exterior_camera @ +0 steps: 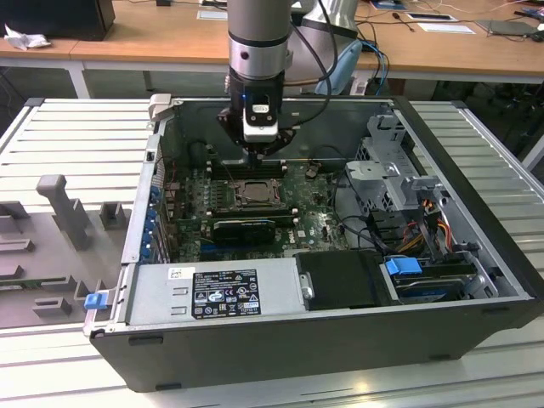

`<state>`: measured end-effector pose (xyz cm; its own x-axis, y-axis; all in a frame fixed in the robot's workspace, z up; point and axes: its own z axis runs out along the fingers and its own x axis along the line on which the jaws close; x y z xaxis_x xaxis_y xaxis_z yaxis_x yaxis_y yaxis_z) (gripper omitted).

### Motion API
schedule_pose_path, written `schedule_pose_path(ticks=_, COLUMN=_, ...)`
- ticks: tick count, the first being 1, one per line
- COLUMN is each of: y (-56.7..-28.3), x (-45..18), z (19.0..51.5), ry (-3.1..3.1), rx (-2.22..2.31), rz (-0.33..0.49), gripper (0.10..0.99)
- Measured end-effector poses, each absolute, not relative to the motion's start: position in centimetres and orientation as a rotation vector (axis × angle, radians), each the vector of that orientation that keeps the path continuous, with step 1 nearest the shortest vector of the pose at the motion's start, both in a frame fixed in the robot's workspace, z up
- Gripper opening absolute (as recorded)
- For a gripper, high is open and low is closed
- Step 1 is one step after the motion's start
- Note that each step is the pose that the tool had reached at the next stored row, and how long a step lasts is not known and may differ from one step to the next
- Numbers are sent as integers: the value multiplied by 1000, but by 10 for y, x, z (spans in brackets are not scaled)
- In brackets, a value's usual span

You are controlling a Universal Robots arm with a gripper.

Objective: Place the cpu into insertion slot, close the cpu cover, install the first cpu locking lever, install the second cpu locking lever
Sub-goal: 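Install the first cpu locking lever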

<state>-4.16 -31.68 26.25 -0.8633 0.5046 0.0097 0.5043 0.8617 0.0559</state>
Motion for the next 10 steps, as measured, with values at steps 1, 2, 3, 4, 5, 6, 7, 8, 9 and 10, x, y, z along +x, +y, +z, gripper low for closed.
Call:
schedule_pose_path(ticks=1, y=-317, x=-42, z=263, ry=3033, rx=796, rz=89, gripper=106)
schedule_pose_path(ticks=2, y=-317, x=-42, z=263, ry=3038, rx=777, rz=89, gripper=106)
schedule_pose_path(ticks=3, y=-317, x=-42, z=263, ry=3042, rx=764, rz=89, gripper=106)
schedule_pose_path(ticks=4, y=-317, x=-42, z=263, ry=3046, rx=746, rz=89, gripper=106)
schedule_pose_path(ticks=5, y=-317, x=-42, z=263, ry=3050, rx=733, rz=89, gripper=106)
schedule_pose_path(ticks=6, y=-317, x=-42, z=263, ry=3055, rx=714, rz=89, gripper=106)
schedule_pose_path(ticks=7, y=-317, x=-42, z=263, ry=3058, rx=700, rz=89, gripper=106)
schedule_pose_path(ticks=8, y=-317, x=-42, z=263, ry=3062, rx=685, rz=89, gripper=106)
schedule_pose_path(ticks=9, y=-317, x=-42, z=263, ry=3066, rx=670, rz=89, gripper=106)
schedule_pose_path(ticks=10, y=-317, x=-42, z=263, ry=3069, rx=653, rz=89, gripper=106)
